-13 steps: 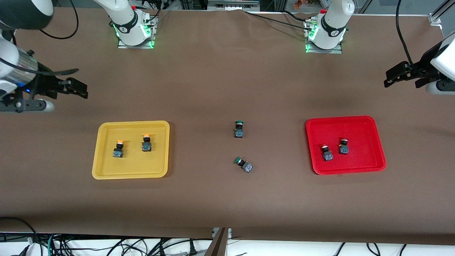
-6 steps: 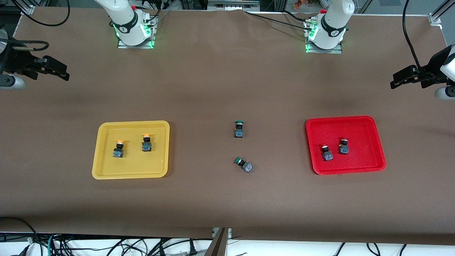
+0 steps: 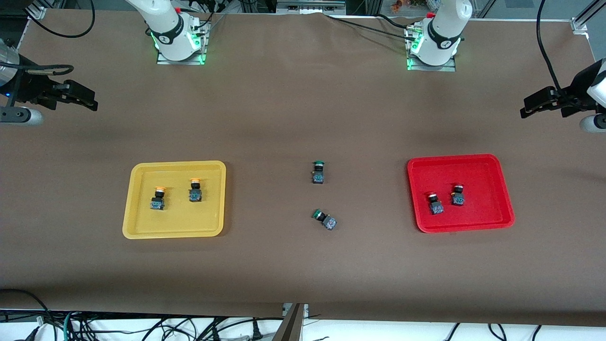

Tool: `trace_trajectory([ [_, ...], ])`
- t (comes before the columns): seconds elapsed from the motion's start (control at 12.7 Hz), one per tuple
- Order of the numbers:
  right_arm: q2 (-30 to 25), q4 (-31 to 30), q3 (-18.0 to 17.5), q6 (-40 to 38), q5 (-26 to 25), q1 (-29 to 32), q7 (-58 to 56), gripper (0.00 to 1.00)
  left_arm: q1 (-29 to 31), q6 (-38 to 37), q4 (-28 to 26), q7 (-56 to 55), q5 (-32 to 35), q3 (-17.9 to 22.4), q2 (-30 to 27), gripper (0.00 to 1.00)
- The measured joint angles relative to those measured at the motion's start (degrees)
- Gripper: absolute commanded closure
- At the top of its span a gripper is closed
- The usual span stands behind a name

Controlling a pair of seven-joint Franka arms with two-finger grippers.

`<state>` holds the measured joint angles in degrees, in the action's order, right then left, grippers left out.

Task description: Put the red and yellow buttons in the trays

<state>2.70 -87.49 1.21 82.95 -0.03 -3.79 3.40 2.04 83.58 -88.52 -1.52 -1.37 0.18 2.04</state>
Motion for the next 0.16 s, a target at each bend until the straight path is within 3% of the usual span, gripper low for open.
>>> trace_trajectory([
  [0.16,1.06,1.6,-0.01,0.0,0.0,0.0,0.0,0.0,0.0,-0.06,0.01,0.0,0.0,0.0,0.0,0.0],
])
